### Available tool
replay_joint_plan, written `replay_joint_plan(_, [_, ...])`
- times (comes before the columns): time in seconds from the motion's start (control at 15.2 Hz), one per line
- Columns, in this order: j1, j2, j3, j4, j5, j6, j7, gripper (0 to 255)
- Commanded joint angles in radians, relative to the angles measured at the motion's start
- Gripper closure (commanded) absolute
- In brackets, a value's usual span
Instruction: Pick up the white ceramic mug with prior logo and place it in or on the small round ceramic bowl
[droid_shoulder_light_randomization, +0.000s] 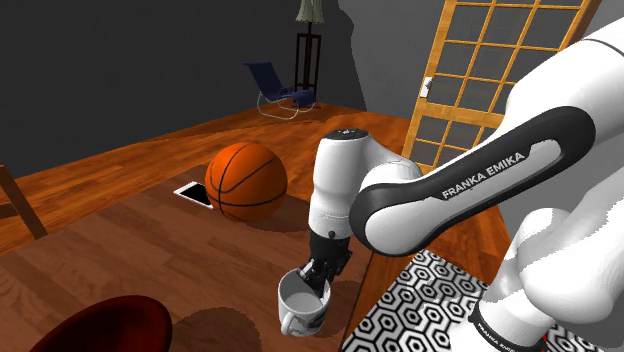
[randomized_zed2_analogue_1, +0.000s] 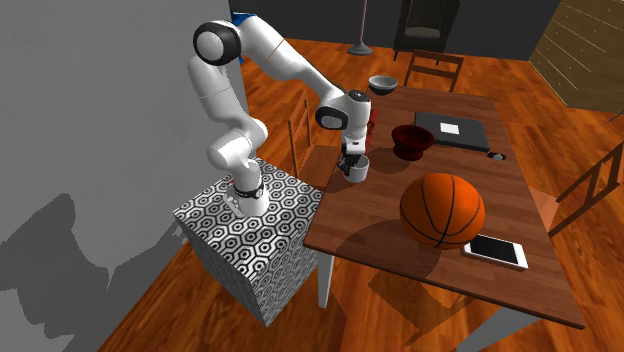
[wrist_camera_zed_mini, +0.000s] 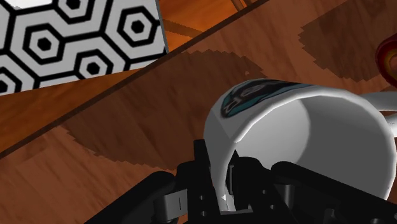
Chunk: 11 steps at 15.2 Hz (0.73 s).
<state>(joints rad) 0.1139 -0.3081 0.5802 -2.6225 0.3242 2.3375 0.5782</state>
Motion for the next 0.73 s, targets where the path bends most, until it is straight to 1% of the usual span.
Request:
replay_joint_plan(0.0, [0.0, 0.0, 0.0, 0.0, 0.0, 0.0, 0.0, 255])
replay_joint_plan(0.33, [0.0, 0.0, 0.0, 0.0, 0.0, 0.0, 0.0, 255])
replay_joint_plan(0.66, [0.007, -0.056, -0.021, 0.03, 0.006, -0.085, -0.006, 255])
